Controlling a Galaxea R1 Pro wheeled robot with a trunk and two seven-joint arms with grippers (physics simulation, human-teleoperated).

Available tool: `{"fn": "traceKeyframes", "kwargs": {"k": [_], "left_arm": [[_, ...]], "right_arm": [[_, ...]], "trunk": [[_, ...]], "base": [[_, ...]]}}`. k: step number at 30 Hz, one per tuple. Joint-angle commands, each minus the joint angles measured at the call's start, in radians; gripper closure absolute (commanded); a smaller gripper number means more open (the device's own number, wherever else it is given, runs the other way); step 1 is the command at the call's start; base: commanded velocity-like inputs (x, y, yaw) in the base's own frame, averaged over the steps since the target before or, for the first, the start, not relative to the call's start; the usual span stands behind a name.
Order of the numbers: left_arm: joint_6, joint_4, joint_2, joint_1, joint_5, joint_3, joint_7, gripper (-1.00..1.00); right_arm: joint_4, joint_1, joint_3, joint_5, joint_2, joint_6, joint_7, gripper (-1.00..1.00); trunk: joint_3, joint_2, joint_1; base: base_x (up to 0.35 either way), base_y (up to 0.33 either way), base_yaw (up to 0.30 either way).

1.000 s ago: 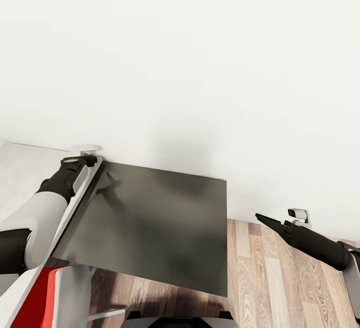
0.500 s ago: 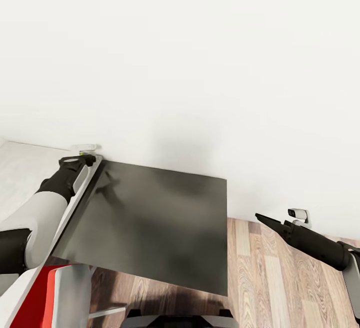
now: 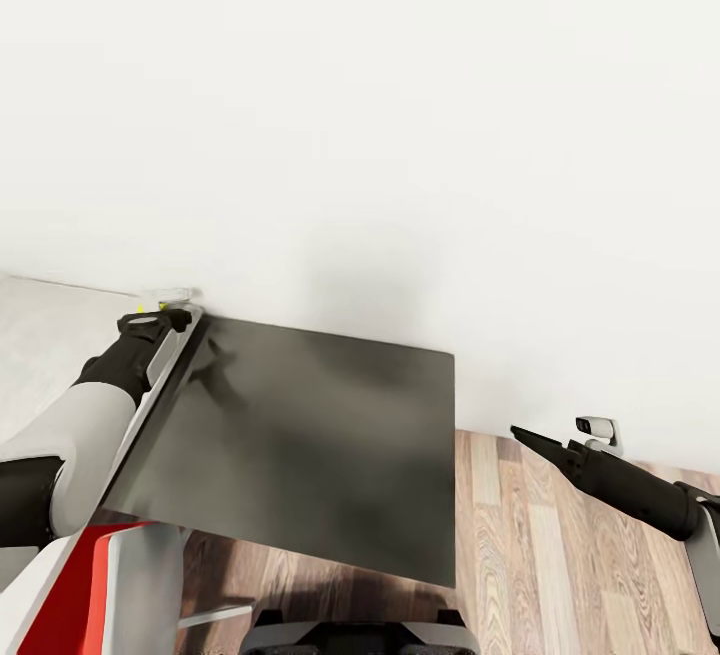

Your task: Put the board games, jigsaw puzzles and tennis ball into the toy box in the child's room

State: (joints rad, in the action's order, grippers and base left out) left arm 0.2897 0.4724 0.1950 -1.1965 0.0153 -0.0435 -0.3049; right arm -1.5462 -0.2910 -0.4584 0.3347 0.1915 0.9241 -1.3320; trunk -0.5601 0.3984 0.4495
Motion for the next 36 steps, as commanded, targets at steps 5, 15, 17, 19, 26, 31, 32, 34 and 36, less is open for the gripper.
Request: {"fn": "traceKeyframes", "kwargs": {"k": [5,15,17,19,26,31,32,34,36], "left_arm": [[-0.003,0.002,0.0,0.0,0.001,-0.001,-0.003,-1.0],[-0.019,0.002,0.003,0.0,0.002,-0.001,-0.003,-1.0],[-0.019,0.002,0.003,0.0,0.001,-0.001,-0.003,-1.0],[-0.02,0.002,0.003,0.0,0.001,-0.001,-0.003,-1.0],[-0.021,0.003,0.004,-0.004,0.002,-0.001,-0.003,-1.0],[-0.021,0.003,0.004,-0.008,0.002,-0.001,-0.003,-1.0],[-0.021,0.003,0.004,-0.008,0.002,-0.001,-0.003,-1.0],[-0.021,0.003,0.004,-0.011,0.002,-0.001,-0.003,-1.0],[-0.021,0.003,0.004,-0.012,0.002,-0.001,-0.003,-1.0]], "right_arm": [[0.0,0.0,0.0,0.003,0.0,0.007,-0.001,-1.0],[0.0,0.0,0.0,0.003,-0.002,0.007,-0.001,-1.0],[0.0,0.0,0.0,0.003,-0.002,0.007,-0.001,-1.0],[0.0,0.0,0.0,0.003,-0.003,0.007,-0.001,-1.0],[-0.001,0.0,0.001,0.003,-0.004,0.006,-0.001,-1.0],[-0.001,0.0,0.001,0.003,-0.006,0.006,-0.001,-1.0],[-0.001,0.0,0.001,0.003,-0.006,0.006,-0.001,-1.0],[-0.001,0.0,0.0,0.003,-0.006,0.006,-0.001,-1.0],[-0.001,0.0,0.001,0.003,-0.006,0.006,-0.001,-1.0]], "trunk": [[-0.007,0.002,0.0],[-0.009,0.002,0.0],[-0.009,0.002,0.0],[-0.01,0.002,0.0],[-0.01,0.002,0.0],[-0.01,0.002,0.0],[-0.01,0.002,0.0],[-0.01,0.002,0.0],[-0.01,0.002,0.0]], "base": [[0.0,0.0,0.0],[0.0,0.0,0.0],[0.0,0.0,0.0],[0.0,0.0,0.0],[0.0,0.0,0.0],[0.0,0.0,0.0],[0.0,0.0,0.0],[0.0,0.0,0.0],[0.0,0.0,0.0]]}}
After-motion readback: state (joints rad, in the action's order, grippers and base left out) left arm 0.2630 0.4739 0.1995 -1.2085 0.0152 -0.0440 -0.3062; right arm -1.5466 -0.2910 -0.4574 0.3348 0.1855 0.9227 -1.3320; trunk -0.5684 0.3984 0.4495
